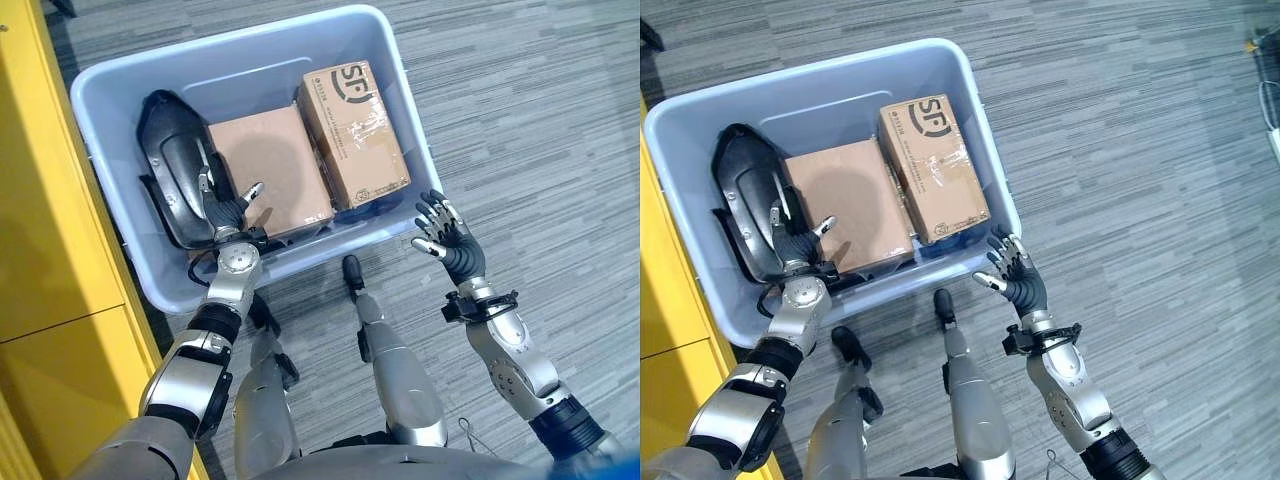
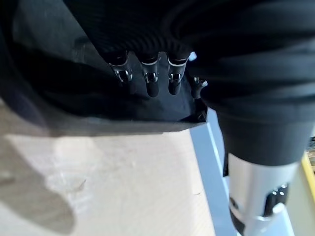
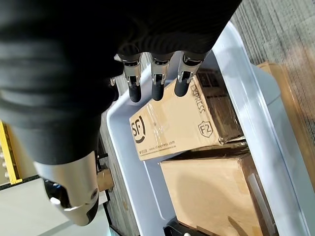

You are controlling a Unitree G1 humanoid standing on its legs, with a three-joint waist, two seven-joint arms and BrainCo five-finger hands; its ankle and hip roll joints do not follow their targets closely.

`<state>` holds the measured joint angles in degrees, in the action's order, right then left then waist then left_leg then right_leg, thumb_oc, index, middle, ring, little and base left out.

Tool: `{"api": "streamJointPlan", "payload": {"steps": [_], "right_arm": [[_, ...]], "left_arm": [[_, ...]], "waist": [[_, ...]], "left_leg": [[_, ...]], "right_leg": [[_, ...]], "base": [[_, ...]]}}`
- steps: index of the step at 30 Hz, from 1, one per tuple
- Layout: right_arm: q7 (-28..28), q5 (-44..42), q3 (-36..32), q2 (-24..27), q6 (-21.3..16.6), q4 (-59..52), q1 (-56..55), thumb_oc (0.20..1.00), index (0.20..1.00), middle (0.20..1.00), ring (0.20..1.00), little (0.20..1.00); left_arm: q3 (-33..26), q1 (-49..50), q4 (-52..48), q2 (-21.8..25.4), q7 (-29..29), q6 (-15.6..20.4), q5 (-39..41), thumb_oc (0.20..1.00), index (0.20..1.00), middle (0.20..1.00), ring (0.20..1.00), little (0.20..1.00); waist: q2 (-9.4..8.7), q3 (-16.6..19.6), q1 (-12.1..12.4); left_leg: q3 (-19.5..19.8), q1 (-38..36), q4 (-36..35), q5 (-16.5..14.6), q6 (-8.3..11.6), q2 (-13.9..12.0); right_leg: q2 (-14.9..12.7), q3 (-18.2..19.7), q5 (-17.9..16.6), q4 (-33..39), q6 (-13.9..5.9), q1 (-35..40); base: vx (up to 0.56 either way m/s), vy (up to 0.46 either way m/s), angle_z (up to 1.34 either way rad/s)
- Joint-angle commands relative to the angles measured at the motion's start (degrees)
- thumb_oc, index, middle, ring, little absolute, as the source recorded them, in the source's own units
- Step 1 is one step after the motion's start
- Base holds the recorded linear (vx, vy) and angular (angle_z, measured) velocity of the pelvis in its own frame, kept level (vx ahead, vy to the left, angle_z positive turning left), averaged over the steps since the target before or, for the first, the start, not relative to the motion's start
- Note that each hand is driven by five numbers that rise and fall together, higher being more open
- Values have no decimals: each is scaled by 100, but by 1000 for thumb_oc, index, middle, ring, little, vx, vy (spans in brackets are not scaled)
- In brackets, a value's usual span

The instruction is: Move parts from the plastic box to the shelf.

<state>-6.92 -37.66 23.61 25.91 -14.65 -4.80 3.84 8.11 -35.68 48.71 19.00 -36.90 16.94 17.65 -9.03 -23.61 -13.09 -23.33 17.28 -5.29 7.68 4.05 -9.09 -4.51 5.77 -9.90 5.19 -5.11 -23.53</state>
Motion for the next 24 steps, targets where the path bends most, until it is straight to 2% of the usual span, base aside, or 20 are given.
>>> {"api": "streamJointPlan", "payload": {"steps": [1,6,8,12,17,24], "right_arm": [[20,-148,-135,136,-428,-290,-121,1000,1000,1000,1000,1000],[-65,-181,-26,167,-424,-272,-43,1000,1000,1000,1000,1000],[-80,-166,7,156,-409,-243,-9,1000,1000,1000,1000,1000],[-61,-173,52,158,-385,-245,-27,1000,1000,1000,1000,1000],[75,-153,4,194,-308,-327,-160,1000,1000,1000,1000,1000],[45,-116,-50,142,-237,-298,-156,1000,1000,1000,1000,1000]], "left_arm": [[-301,-261,271,331,-315,243,386,1000,1000,1000,1000,1000],[-529,-513,704,428,-247,287,999,1000,1000,1000,1000,1000],[-544,-547,948,404,-20,221,1215,1000,1000,1000,1000,1000],[-442,-569,1028,285,179,132,1262,1000,1000,1000,1000,1000],[184,-337,980,-452,721,-86,930,1000,1000,1000,1000,1000],[719,49,495,-1078,1026,-96,969,1000,1000,1000,1000,1000]], "waist": [[-220,219,44],[-282,145,1],[-314,128,-25],[-321,127,-47],[-317,179,-99],[-266,189,-62]], "left_leg": [[417,-26,281,117,558,-521],[439,78,323,108,575,-551],[438,105,329,103,576,-560],[437,116,334,100,574,-557],[421,70,306,88,559,-540],[443,18,265,83,532,-504]], "right_leg": [[-630,-194,-195,-322,-695,-140],[-587,-197,-195,-354,-687,-230],[-569,-178,-199,-356,-688,-261],[-557,-175,-198,-350,-678,-268],[-569,-181,-193,-347,-671,-243],[-584,-203,-189,-353,-666,-199]], "base": [[0,0,0],[-1,-1,-2],[0,0,-3],[0,0,0],[0,0,0],[0,0,0]]}}
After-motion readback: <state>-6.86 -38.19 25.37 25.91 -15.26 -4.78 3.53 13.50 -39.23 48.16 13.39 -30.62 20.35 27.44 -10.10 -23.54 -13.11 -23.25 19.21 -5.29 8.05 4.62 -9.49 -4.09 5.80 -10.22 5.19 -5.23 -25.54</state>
